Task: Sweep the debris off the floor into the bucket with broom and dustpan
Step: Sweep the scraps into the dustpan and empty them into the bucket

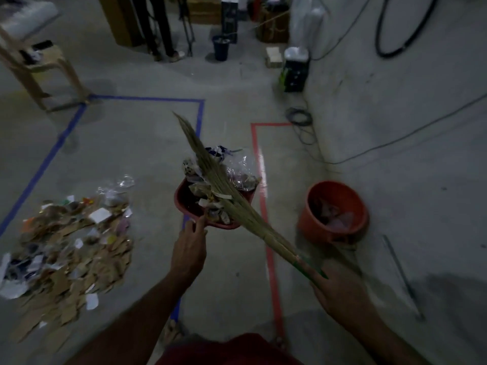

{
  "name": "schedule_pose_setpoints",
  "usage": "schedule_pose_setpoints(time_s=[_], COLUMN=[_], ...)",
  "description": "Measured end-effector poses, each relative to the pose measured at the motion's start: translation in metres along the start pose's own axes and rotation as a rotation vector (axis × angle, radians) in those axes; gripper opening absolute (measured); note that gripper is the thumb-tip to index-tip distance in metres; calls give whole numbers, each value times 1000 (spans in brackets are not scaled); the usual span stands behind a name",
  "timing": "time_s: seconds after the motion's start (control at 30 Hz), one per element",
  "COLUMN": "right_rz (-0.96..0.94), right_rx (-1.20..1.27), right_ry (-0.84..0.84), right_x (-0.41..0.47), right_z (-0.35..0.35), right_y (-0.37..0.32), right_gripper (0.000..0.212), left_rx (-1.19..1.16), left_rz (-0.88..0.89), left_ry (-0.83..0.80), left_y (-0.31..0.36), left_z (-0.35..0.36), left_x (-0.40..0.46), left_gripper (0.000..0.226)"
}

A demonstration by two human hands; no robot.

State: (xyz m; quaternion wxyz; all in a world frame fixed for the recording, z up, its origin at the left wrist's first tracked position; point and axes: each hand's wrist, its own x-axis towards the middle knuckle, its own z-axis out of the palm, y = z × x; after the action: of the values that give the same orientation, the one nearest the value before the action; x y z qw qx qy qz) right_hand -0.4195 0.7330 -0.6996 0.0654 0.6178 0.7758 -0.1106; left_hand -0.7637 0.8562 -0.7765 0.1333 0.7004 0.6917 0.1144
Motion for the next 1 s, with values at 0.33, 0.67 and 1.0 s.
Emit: schedule_pose_setpoints(time_s=[0.33, 0.67, 1.0], right_rz=[305, 456, 579], right_rx=[152, 274, 329], right_ry=[-40, -252, -314], right_x=[-94, -70, 34], right_z=[12, 18, 84], right_y=[152, 274, 417], right_gripper=[93, 121, 96], left_rx=[-5, -9, 47], left_rz=[201, 332, 316], left_ry=[-142, -342, -534], left_y=[200, 334, 415], left_z=[100, 199, 344], left_x=[26, 101, 224], left_gripper=[47, 53, 48])
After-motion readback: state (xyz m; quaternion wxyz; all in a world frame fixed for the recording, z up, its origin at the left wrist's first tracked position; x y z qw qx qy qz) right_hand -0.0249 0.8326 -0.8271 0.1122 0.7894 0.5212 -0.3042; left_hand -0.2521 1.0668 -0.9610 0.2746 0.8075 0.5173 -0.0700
